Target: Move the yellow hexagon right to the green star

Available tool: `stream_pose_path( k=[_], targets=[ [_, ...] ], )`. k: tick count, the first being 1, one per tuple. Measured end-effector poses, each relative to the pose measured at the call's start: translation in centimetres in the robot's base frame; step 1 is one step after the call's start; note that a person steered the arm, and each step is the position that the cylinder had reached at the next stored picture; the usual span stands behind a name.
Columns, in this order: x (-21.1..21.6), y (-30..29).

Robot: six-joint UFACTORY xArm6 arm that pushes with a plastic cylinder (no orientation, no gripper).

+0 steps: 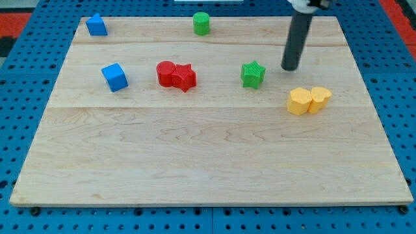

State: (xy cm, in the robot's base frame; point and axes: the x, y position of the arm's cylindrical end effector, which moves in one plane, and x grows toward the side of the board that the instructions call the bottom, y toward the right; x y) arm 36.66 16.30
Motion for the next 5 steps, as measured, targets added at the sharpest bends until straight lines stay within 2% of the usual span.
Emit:
stream_pose_path(
  k=[1, 2, 3, 4, 5],
  targets=[
    [-0.3, 7.2],
    [4.2, 10.3],
    [11.1, 7.9],
    [11.2, 2.9],
    [9.2, 0.3]
  ],
)
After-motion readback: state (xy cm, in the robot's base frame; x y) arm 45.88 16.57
